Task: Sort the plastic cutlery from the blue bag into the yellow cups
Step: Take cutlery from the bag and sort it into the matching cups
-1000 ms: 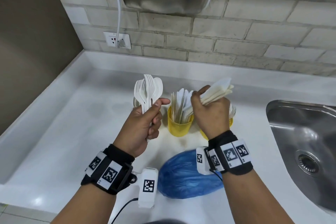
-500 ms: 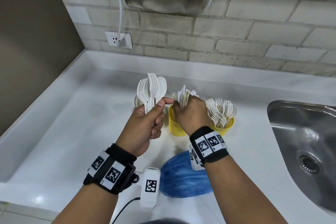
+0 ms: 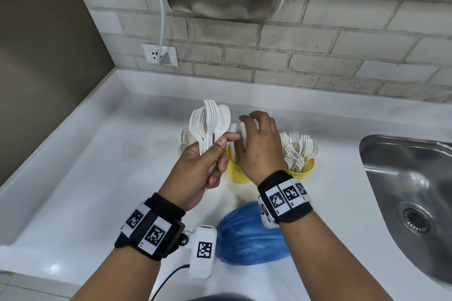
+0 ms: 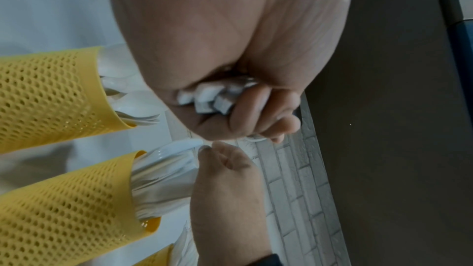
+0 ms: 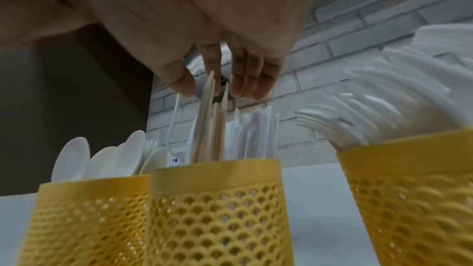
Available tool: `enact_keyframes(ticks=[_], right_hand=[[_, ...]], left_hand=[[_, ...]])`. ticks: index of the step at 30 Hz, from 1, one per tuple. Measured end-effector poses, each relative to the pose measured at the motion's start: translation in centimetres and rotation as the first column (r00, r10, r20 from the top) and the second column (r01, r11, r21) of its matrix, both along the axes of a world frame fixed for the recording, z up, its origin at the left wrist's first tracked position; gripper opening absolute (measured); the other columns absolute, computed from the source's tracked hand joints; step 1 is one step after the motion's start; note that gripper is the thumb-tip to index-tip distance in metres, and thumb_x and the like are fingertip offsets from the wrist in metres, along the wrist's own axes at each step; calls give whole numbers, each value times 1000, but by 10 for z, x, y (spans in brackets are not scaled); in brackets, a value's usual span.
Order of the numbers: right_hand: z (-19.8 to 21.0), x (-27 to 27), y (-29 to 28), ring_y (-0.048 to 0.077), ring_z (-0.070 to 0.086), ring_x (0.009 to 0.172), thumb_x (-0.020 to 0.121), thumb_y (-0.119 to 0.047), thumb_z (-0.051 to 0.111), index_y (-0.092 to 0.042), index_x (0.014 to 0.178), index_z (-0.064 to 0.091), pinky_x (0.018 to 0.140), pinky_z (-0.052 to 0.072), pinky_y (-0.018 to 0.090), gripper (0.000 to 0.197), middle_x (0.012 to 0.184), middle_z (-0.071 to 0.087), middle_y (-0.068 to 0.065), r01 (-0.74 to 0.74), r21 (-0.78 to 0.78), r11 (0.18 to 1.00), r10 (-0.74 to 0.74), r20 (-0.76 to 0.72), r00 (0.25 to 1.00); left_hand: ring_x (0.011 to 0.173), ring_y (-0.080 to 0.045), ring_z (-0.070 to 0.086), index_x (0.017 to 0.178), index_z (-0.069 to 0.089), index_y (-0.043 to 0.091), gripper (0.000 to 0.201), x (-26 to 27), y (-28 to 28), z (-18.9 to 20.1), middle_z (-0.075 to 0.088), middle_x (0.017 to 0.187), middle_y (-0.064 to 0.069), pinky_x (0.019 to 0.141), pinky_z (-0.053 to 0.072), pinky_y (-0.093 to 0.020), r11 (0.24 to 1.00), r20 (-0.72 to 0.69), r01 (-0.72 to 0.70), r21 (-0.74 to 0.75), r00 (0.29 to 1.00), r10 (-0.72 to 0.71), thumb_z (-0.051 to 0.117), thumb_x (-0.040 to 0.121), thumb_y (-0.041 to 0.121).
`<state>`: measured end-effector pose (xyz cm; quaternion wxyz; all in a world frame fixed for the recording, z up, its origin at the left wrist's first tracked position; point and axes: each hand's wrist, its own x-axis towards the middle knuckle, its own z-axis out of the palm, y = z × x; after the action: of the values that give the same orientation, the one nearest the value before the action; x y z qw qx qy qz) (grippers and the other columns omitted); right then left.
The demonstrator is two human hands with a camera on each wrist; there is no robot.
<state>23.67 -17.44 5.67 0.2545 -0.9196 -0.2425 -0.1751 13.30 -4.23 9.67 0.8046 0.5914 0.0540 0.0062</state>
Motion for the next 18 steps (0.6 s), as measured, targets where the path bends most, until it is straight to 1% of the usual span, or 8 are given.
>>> enact_keyframes(ticks=[3,5,6,9,11,14,16,18], right_hand=[[-10,0,2,37,25,154,104,-28,47,-3,152,42,124,19,49,55,162,34,20,-97,-163,982,81,-102,991],[-17,1,2,30,9,159,107,-31,42,-4,159,29,128,0,45,60,169,20,16,-129,-245,961,92,-153,984],[-18,1,2,29,6,159,107,-31,41,-5,159,28,128,-3,44,60,170,18,15,-129,-250,960,92,-154,984],[-5,-1,1,32,18,157,106,-23,42,-4,155,39,128,5,47,53,165,31,16,-118,-107,987,104,-122,987],[9,-6,0,33,33,151,102,-18,41,-4,146,52,126,19,42,48,157,47,15,-100,137,985,114,-97,989],[32,-15,-4,19,55,131,99,-12,44,-10,127,68,113,39,27,38,136,65,4,-54,533,845,113,-77,991],[48,-21,-6,12,62,121,96,-7,47,-13,117,72,105,47,28,34,123,69,-1,-70,673,736,174,-88,981],[59,-27,-9,13,64,112,92,-2,49,-14,112,73,96,51,28,33,116,67,-2,-103,735,670,219,-64,974]], left_hand=[[44,-11,32,116,75,25,30,-1,-2,0,49,64,-2,45,24,-22,999,30,13,34,999,-14,50,103,36],[44,-12,36,116,75,28,30,-1,-4,0,52,66,-3,45,25,-23,999,47,20,51,999,-23,49,104,35],[44,-11,37,117,75,28,30,-2,-4,1,54,66,-3,45,27,-23,998,55,22,58,998,-25,48,105,34],[45,-12,41,123,71,26,31,-4,-4,2,57,67,-2,46,30,-22,993,74,13,121,997,-22,46,107,32],[47,-13,42,126,70,27,32,-4,-4,3,59,68,-1,46,33,-21,981,94,-8,192,996,-10,46,107,33],[50,-15,42,128,69,30,32,-3,-6,3,60,70,-2,49,36,-22,965,129,-31,262,992,-3,46,106,34],[50,-14,42,128,68,29,31,0,-8,2,61,71,-2,50,37,-25,948,142,-39,316,990,-7,46,107,33],[50,-15,41,117,72,33,28,2,-9,1,62,70,-1,51,37,-26,932,156,-43,360,988,-15,46,107,32]])
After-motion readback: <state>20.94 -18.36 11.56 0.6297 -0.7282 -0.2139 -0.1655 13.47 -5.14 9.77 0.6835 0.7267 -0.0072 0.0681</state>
